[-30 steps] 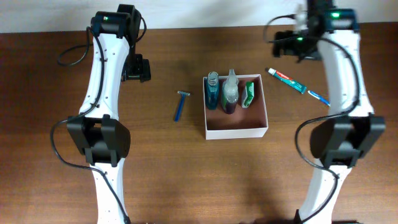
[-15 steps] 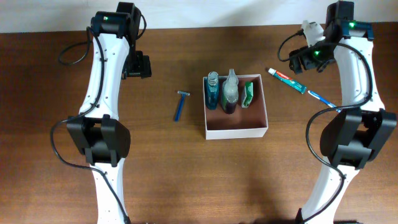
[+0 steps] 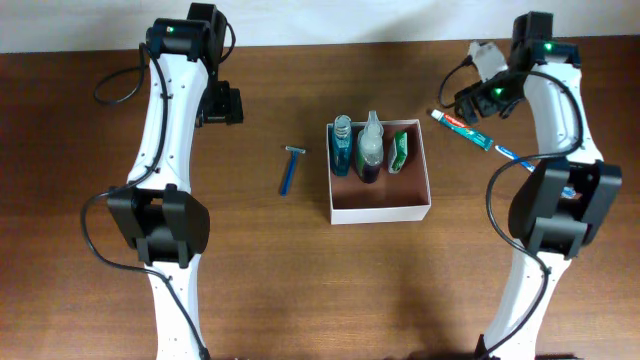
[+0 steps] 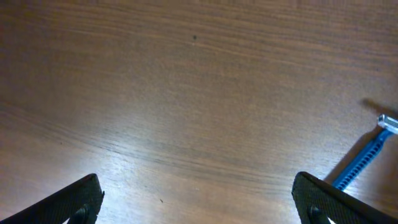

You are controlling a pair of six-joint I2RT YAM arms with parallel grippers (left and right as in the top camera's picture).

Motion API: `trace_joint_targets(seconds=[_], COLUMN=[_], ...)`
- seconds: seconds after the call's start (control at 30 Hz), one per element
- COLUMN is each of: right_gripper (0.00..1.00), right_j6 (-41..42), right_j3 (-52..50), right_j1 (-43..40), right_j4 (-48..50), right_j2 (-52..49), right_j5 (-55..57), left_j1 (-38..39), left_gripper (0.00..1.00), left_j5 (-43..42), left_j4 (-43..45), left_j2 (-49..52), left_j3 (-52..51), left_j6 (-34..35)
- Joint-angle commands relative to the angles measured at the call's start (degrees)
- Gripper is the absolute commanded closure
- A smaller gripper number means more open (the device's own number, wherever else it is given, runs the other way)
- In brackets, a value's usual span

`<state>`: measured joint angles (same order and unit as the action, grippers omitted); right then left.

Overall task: Pack container
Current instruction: 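Move the right gripper over the Colgate toothpaste tube, then lower the right gripper and grasp the toothpaste tube's middle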

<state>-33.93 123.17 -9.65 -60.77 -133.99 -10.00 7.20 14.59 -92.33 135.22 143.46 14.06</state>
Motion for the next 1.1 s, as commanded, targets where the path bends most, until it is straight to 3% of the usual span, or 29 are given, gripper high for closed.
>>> trace_joint_targets(seconds=[0.0, 1.07], right_gripper=[0.01, 0.04], right_j6=[-1.5, -5.3], right_j3=[-0.4, -5.4], right_j1=[0.8, 1.7], right_j4=[-0.3, -3.1], right_j2=[-2.1, -6.4], right_j5=[-2.0, 0.0], left_j1=[-0.1, -0.3], left_gripper=[0.01, 0.01], left_j5=[3.7, 4.8], left_j4=[0.6, 4.1], left_j2=[-0.5, -0.5], left_j3=[-0.1, -0.1], left_j6=[-0.7, -0.7])
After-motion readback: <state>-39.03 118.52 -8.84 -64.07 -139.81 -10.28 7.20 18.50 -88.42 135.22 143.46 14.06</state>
